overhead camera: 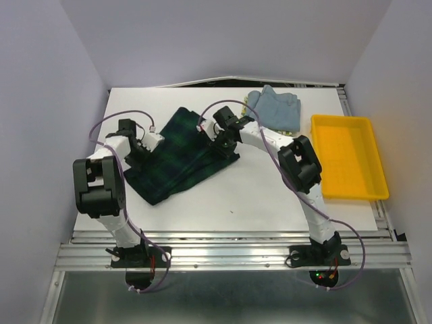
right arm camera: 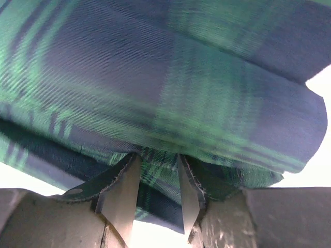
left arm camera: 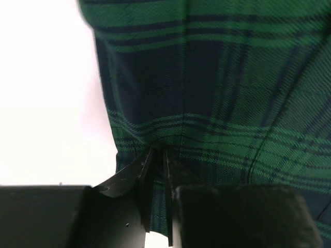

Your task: Fold and stack the skirts

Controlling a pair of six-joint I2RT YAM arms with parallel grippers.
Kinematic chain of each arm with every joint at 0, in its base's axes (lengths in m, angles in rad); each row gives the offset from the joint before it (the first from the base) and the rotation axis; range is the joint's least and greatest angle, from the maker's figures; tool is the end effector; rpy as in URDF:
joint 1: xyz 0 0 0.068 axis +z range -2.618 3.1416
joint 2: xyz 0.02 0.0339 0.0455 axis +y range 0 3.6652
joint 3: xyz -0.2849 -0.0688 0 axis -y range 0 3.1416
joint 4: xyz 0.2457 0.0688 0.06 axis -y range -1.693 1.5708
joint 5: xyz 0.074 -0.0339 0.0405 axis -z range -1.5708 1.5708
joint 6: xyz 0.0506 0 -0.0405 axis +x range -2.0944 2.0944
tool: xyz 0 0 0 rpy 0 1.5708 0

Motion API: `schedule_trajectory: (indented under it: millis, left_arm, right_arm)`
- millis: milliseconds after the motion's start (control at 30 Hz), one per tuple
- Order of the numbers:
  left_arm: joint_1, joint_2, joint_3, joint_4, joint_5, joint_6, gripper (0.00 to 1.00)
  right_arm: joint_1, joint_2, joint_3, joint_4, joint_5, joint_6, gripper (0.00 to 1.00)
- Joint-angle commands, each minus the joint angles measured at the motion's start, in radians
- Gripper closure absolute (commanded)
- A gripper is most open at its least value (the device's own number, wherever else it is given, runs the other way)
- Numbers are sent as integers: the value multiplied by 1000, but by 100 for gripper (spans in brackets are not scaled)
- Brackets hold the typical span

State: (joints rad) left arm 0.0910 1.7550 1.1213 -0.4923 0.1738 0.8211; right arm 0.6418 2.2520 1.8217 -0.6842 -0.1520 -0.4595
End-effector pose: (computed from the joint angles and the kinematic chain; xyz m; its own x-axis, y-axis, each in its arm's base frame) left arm 0.3583 0.0239 0.1847 -0.6238 0.6669 -0.4074 0.6474 0.7330 0.2085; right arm 0.3978 0.3069 0.1755 -0.3583 -0.8151 -0.4552 -0.8972 0.4355 -0.0736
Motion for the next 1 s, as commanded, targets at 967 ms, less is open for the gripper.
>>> schedule_trajectory:
  millis: [967]
  left_arm:
    - [-335, 132, 414, 187, 236, -574, 45]
  right_arm:
    - [-102, -60, -20, 328, -202, 990, 43]
